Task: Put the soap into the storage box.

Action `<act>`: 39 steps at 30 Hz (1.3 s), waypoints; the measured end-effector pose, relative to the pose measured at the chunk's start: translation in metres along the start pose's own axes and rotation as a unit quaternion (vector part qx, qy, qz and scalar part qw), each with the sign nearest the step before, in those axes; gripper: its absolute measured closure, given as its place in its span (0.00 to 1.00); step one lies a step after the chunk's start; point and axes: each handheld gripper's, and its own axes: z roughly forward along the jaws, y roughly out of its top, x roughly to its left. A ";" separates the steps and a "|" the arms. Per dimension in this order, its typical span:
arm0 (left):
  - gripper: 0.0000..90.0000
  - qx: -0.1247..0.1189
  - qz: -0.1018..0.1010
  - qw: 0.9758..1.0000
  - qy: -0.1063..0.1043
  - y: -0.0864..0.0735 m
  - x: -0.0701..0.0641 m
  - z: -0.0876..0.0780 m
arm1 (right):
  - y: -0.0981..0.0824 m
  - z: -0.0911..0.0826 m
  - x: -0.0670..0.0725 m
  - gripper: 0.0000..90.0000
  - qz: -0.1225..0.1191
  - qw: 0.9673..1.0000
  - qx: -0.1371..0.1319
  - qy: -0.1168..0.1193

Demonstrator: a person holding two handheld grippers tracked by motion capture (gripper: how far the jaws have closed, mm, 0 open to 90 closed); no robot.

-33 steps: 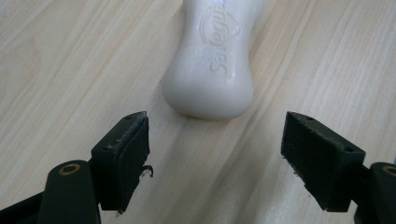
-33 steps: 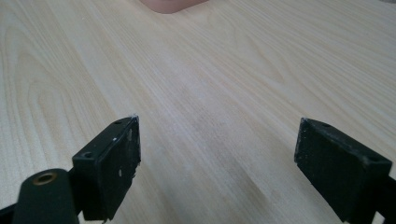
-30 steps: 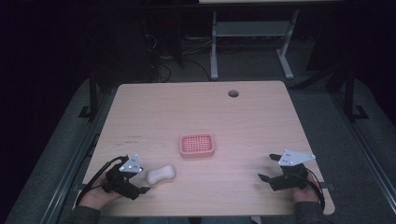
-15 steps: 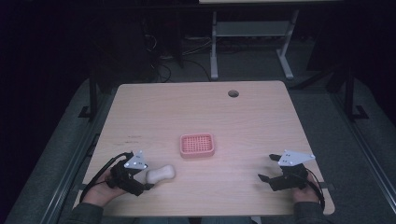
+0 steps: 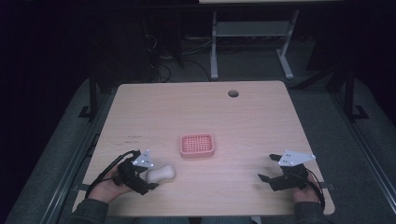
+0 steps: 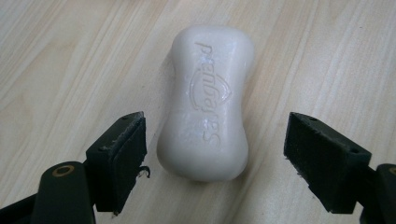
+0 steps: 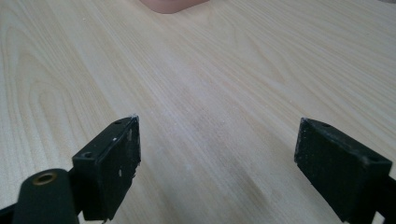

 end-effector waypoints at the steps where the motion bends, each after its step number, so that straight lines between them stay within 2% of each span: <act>1: 0.22 0.000 -0.002 1.000 -0.002 0.001 0.000 0.001 | 0.000 0.000 0.000 0.15 -0.001 1.000 0.001 0.001; 7: 0.20 0.009 0.005 1.000 -0.008 0.007 0.001 0.007 | 0.000 0.000 0.000 0.15 -0.001 1.000 0.001 0.000; 10: 0.19 0.014 0.013 1.000 -0.003 0.010 0.001 0.010 | 0.000 0.000 0.000 0.15 -0.001 1.000 0.000 -0.001; 14: 0.19 0.016 0.015 1.000 -0.008 0.012 0.002 0.012 | 0.000 0.000 0.000 0.15 -0.001 1.000 0.001 0.000; 16: 0.19 0.016 0.009 1.000 -0.010 0.013 0.001 0.012 | 0.000 0.000 0.000 0.15 0.000 1.000 0.001 0.000; 21: 0.19 0.026 0.013 0.999 -0.015 0.018 0.003 0.015 | 0.000 -0.001 0.000 0.15 0.001 1.000 0.001 0.000; 29: 0.35 0.045 0.021 0.998 -0.024 0.027 0.005 0.023 | -0.001 -0.001 0.000 0.15 0.003 1.000 0.000 0.000; 31: 0.36 0.046 0.015 0.998 -0.028 0.028 0.006 0.025 | -0.001 -0.002 0.000 0.15 0.002 1.000 0.000 0.001; 39: 0.46 0.063 0.015 0.997 -0.036 0.028 0.011 0.029 | -0.001 -0.002 0.000 0.15 0.003 1.000 -0.004 0.001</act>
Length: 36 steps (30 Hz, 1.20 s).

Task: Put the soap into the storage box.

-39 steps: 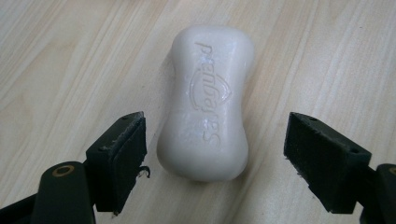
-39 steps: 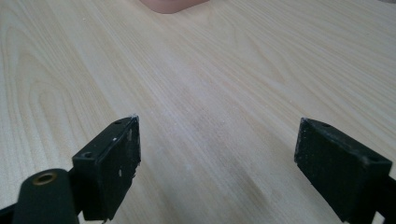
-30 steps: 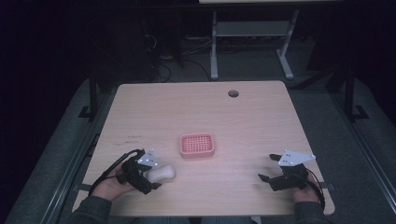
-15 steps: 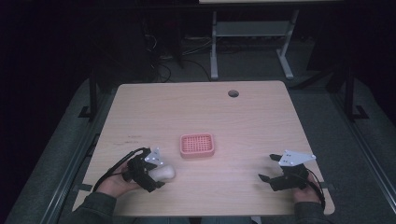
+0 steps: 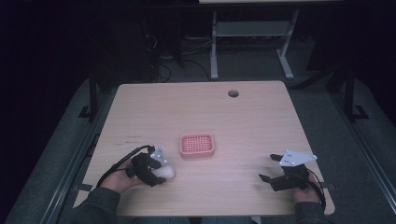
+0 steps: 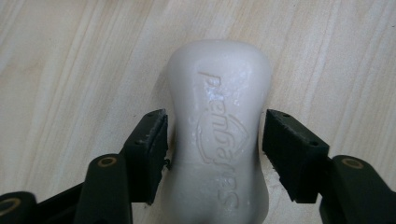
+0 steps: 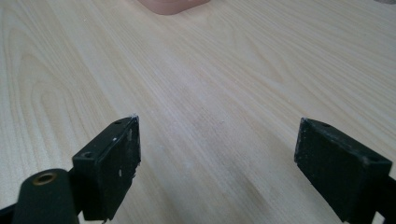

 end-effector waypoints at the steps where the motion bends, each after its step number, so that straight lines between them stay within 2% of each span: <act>1: 0.46 0.003 0.001 1.000 -0.002 0.000 0.000 0.000 | 0.000 0.000 0.000 0.15 0.000 1.000 0.000 0.000; 9: 0.51 0.014 0.000 1.000 -0.008 0.000 0.003 0.004 | 0.000 -0.001 0.000 0.15 -0.002 1.000 -0.002 0.000; 17: 0.52 0.013 0.001 1.000 -0.013 0.001 0.004 0.005 | 0.000 -0.001 0.000 0.15 0.000 1.000 -0.003 0.000; 26: 0.54 0.013 0.001 1.000 -0.008 0.002 0.003 0.003 | 0.000 -0.002 0.000 0.15 0.002 1.000 -0.005 0.000; 30: 0.54 0.002 -0.002 1.000 -0.005 0.003 0.002 0.001 | 0.000 -0.003 0.000 0.15 0.004 1.000 -0.007 -0.001; 35: 0.54 0.009 0.003 1.000 -0.004 0.004 0.002 0.000 | 0.000 -0.003 0.000 0.15 0.005 1.000 -0.008 -0.002; 36: 0.54 0.006 0.002 1.000 0.003 0.004 0.002 0.000 | 0.000 -0.003 0.000 0.15 0.005 1.000 -0.009 -0.002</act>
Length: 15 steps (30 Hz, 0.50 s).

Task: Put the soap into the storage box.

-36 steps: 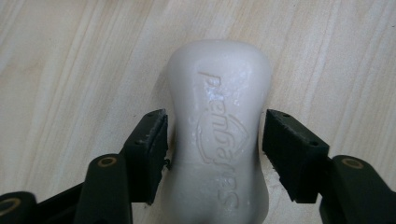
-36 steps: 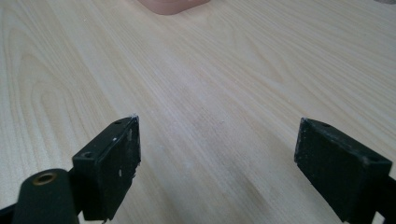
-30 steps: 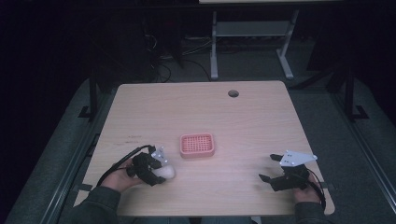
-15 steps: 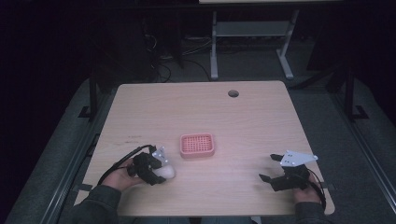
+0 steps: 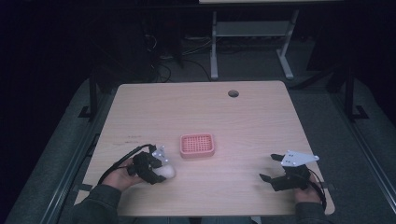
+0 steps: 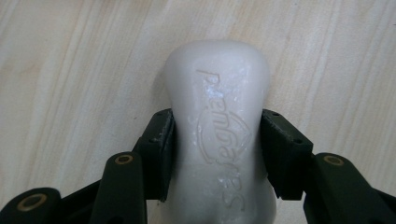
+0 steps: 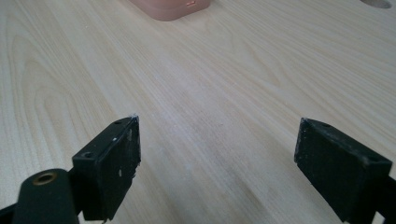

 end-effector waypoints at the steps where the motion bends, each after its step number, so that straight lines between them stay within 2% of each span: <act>1: 0.54 -0.001 0.000 1.000 0.001 0.000 0.000 -0.001 | 0.000 0.000 0.000 0.15 0.000 1.000 -0.001 0.000; 5: 0.55 -0.010 -0.004 1.000 0.002 0.000 0.001 -0.004 | 0.000 0.000 0.000 0.15 0.000 1.000 -0.002 0.000; 15: 0.54 -0.018 0.004 1.000 0.006 0.009 0.002 -0.011 | 0.000 -0.001 0.000 0.15 0.001 1.000 -0.004 0.000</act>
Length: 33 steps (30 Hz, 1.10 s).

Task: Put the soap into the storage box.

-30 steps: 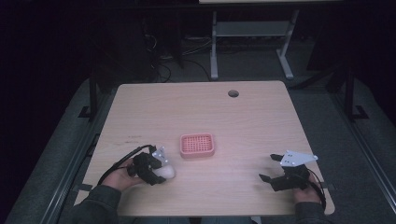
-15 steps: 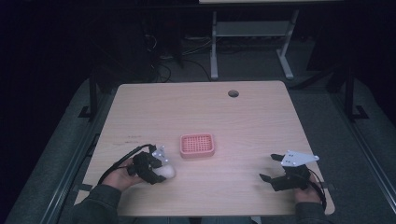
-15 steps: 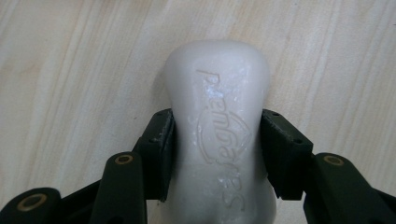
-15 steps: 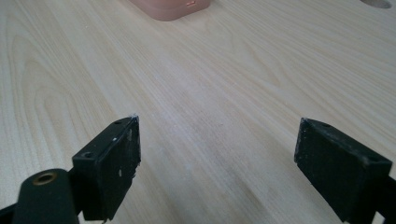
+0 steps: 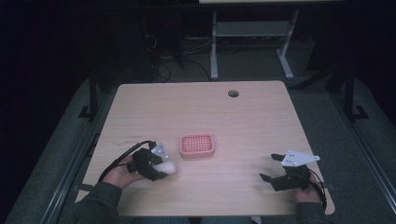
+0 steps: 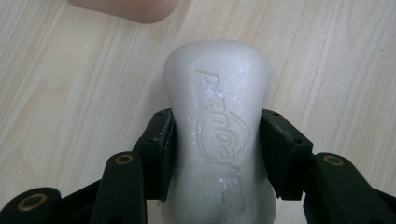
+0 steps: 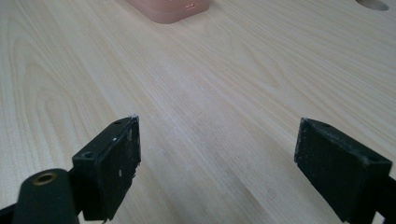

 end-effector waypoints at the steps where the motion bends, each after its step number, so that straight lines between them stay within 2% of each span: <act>1: 0.54 0.000 0.000 1.000 -0.002 0.001 0.001 0.000 | 0.000 0.000 0.000 0.15 0.000 1.000 0.000 0.000; 10: 0.55 -0.005 -0.002 1.000 -0.002 0.007 0.005 -0.002 | 0.000 -0.001 -0.001 0.15 0.000 1.000 -0.005 0.001; 15: 0.55 -0.002 0.003 1.000 0.000 0.012 0.007 -0.003 | -0.001 -0.001 -0.001 0.15 0.003 1.000 -0.004 0.000; 33: 0.55 -0.005 0.001 1.000 -0.013 0.029 0.019 -0.003 | -0.001 -0.001 -0.001 0.15 0.008 1.000 -0.009 0.001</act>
